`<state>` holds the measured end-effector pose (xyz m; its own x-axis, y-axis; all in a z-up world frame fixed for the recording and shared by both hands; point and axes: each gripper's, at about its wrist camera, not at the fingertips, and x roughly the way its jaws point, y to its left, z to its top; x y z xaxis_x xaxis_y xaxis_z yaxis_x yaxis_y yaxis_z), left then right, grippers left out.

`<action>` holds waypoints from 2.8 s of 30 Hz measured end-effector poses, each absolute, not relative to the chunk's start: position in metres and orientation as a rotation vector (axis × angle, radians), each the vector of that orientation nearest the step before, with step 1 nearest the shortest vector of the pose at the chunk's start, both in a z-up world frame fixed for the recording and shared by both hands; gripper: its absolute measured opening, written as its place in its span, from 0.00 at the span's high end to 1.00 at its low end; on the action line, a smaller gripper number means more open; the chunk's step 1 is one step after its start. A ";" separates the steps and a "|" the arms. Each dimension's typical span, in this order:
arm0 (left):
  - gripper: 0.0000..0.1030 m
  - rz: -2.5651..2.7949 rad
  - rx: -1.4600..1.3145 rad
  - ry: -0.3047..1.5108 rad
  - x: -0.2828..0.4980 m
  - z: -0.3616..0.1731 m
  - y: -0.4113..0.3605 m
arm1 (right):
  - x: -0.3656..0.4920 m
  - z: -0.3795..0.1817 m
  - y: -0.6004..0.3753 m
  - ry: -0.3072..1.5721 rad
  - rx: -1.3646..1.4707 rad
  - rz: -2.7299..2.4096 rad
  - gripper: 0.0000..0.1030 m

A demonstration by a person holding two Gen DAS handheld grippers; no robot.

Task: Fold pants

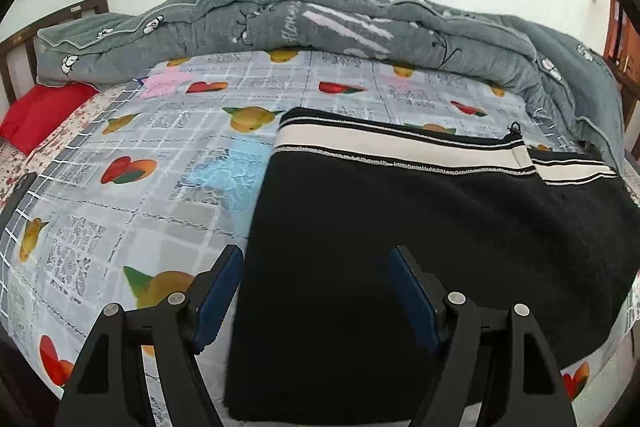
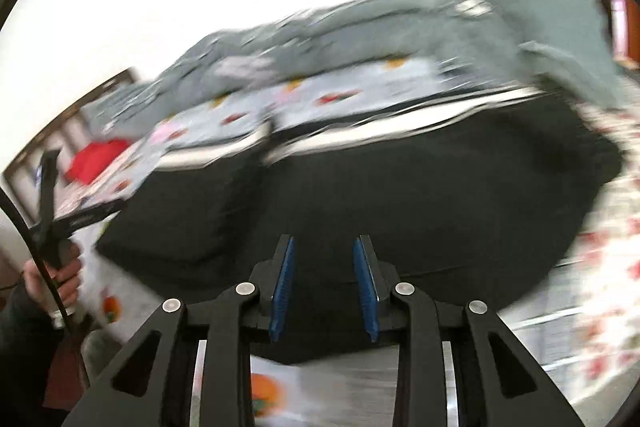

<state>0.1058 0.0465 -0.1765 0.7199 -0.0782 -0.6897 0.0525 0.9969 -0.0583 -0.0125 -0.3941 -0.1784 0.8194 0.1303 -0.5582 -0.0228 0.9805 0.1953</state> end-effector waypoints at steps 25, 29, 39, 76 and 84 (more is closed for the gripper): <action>0.57 -0.249 -0.312 0.926 0.173 -0.213 0.104 | 0.061 -0.201 -0.549 0.633 0.600 -0.249 0.59; 0.80 -0.245 -0.340 0.960 0.185 -0.213 0.105 | 0.055 -0.178 -0.526 0.573 0.479 -0.265 0.71; 0.90 -0.279 -0.515 0.884 0.203 -0.183 0.135 | 0.061 -0.084 -0.437 0.431 0.207 -0.283 0.78; 0.41 -0.146 -0.061 0.813 0.172 -0.213 0.194 | 0.121 -0.150 -0.230 0.676 0.007 -0.081 0.49; 0.41 -0.183 -0.156 0.826 0.145 -0.209 0.215 | 0.140 -0.168 -0.118 0.740 -0.006 0.244 0.49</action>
<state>0.1446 0.2150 -0.2089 0.6637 -0.2216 -0.7144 0.1002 0.9728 -0.2086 0.1401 -0.1183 -0.1676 0.7114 0.2180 -0.6682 -0.2224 0.9717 0.0803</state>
